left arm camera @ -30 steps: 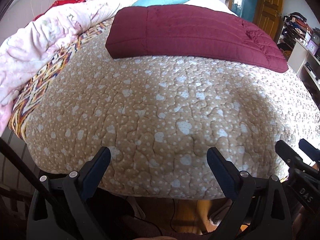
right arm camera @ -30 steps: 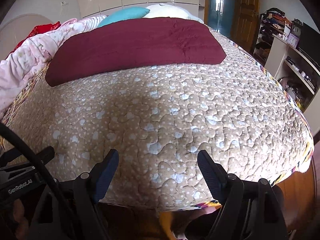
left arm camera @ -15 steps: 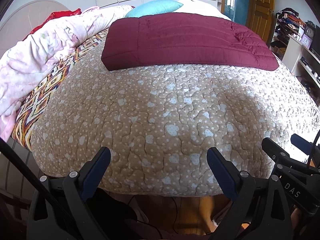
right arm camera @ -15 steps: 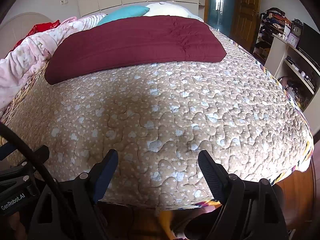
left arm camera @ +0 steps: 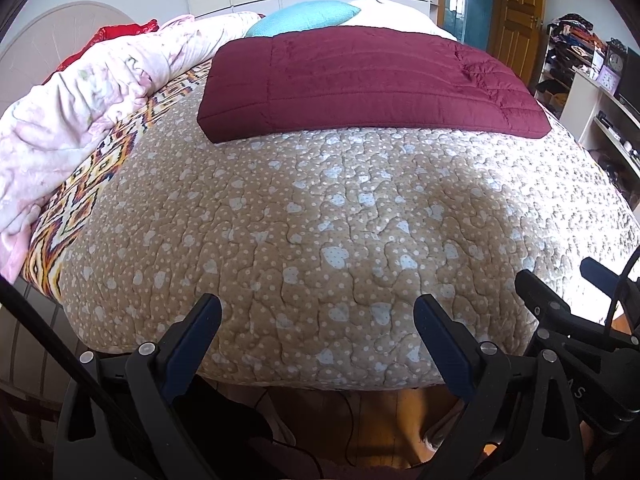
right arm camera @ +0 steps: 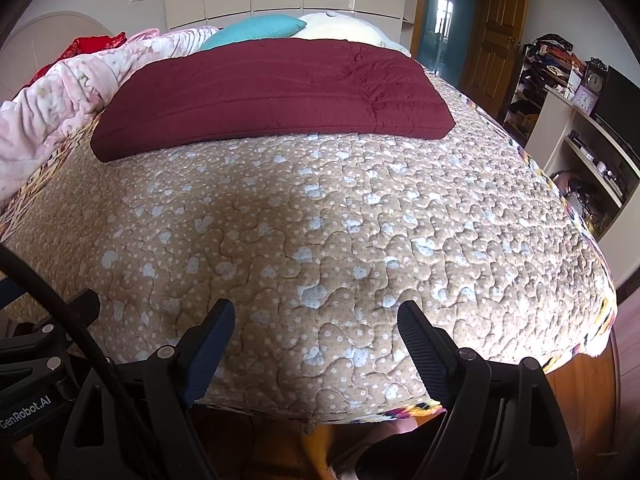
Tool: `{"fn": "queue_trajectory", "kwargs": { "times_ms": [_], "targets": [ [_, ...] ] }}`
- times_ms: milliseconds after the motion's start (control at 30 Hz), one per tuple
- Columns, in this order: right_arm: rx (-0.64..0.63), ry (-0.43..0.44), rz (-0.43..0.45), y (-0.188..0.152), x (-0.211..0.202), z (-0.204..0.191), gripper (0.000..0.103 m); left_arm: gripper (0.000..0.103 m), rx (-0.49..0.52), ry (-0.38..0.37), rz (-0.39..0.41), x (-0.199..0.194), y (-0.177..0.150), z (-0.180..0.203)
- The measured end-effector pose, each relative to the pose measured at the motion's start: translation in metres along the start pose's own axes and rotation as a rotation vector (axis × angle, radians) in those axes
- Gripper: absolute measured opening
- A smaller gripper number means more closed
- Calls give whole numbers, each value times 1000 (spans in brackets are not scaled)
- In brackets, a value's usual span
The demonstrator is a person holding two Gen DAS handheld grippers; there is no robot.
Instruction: Fold large clothes
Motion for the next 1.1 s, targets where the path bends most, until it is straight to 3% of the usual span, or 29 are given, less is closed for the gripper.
{"fn": "queue_trajectory", "kwargs": {
  "times_ms": [133, 1100],
  "targets": [
    [-19, -33, 23, 3, -3, 2, 87, 96, 9, -7, 2, -2, 0, 4],
    [-9, -27, 15, 2, -1, 3, 88, 96, 4, -21, -30, 4, -8, 6]
  ]
}}
Point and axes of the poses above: each gripper's, at about its wrist camera, not at the fingertips, and x roughly the way its jaws point, z to its right, y to its top, the point moved 7 cm from there along x, roughly the way its jaws point, and after that the axes turned 10 degrees about z, right-handed, at the moved point
